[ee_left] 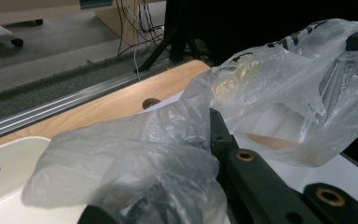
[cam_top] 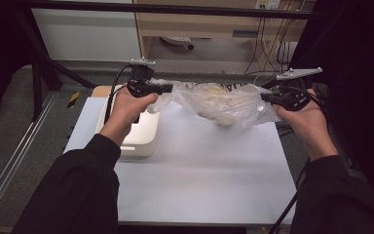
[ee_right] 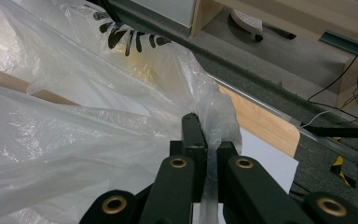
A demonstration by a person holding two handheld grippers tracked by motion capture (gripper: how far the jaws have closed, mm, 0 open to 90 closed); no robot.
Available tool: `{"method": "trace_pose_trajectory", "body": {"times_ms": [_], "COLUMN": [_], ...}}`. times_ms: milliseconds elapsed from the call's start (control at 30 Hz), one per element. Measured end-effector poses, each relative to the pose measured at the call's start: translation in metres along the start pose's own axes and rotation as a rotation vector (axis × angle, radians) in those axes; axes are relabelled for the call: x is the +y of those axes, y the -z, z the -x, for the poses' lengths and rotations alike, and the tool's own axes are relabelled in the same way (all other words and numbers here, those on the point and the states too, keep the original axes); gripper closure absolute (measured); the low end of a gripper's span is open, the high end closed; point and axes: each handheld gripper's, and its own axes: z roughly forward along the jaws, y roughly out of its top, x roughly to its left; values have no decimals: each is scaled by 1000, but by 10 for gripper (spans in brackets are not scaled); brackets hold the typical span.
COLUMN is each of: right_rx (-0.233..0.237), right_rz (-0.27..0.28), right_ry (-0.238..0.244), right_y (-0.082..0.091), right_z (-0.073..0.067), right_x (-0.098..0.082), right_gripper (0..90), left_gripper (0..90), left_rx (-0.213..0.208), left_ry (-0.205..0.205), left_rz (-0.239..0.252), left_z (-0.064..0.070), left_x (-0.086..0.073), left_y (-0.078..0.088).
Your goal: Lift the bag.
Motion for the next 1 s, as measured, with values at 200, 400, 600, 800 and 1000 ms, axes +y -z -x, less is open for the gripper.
{"method": "trace_pose_trajectory", "body": {"times_ms": [200, 400, 600, 800, 1000], "right_rx": [11, 6, -15, -33, -26], "right_rz": [4, 28, 30, 43, 42], "right_ry": [-38, -50, -45, -50, -45], "right_y": [-5, -5, -8, -12, -21], "right_z": [8, 11, 14, 16, 8], "right_x": [11, 22, 34, 38, 39], "right_gripper": [900, 900, 900, 900, 900], "left_gripper": [900, 900, 900, 900, 900], "left_rx": [11, 19, 40, 62, 96], "left_ry": [-1, -3, -12, -19, -51], "left_rz": [24, 46, 55, 80, 83], "left_z": [-3, -7, -14, -23, -34], "left_x": [12, 20, 27, 34, 28], "left_y": [3, 5, -2, -9, -10]}}
